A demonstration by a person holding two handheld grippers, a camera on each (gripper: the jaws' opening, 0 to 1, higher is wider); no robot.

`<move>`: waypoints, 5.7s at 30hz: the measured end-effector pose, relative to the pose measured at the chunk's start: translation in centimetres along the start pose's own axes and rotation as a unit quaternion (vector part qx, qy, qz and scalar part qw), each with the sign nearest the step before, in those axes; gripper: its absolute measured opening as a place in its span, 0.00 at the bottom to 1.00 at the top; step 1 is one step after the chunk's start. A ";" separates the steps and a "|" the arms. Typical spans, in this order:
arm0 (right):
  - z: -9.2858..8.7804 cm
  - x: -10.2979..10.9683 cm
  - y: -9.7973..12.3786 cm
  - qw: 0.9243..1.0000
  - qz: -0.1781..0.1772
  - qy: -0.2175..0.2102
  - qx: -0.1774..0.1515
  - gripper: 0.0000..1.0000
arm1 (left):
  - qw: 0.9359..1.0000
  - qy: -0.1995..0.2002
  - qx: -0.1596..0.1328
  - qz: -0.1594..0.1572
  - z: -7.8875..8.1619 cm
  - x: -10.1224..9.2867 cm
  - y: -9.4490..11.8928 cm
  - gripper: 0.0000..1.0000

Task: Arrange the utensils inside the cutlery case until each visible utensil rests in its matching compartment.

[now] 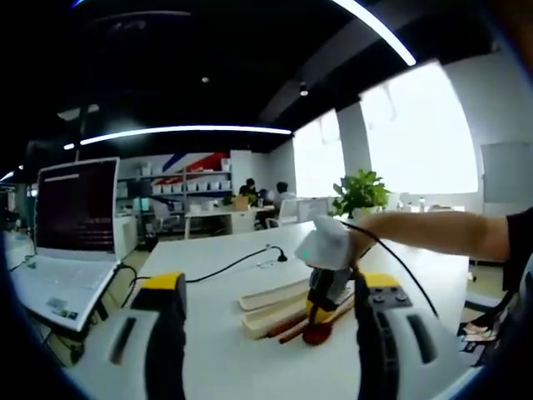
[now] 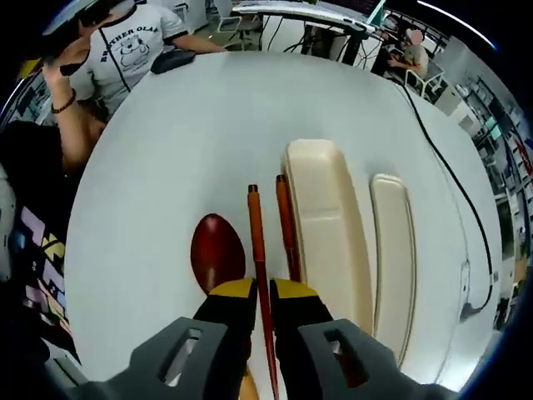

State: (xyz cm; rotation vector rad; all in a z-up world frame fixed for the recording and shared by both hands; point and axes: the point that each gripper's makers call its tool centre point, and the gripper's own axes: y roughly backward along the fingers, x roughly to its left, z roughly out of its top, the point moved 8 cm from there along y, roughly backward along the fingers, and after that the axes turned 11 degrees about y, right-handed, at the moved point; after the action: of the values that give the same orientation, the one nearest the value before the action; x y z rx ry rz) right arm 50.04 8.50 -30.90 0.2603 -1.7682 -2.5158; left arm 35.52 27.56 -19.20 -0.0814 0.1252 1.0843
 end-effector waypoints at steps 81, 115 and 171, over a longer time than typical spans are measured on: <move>2.5 -3.7 0.4 0.992 -0.105 0.067 0.017 0.06 | 1.000 0.012 0.012 0.011 -0.6 1.3 -0.5 0.86; 2.2 -0.4 0.4 0.998 -0.060 0.006 0.000 0.08 | 0.999 0.022 -0.001 0.032 -0.4 2.7 0.7 0.85; 1.3 -1.0 -0.7 0.999 -0.046 -0.025 -0.010 0.02 | 0.999 0.020 0.005 0.027 -0.4 2.5 0.2 0.85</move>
State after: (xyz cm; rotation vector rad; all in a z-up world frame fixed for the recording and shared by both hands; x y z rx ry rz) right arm 50.82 10.12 -30.98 0.2868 -1.7882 -2.6228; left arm 36.43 29.80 -19.97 -0.0903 0.1690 1.1363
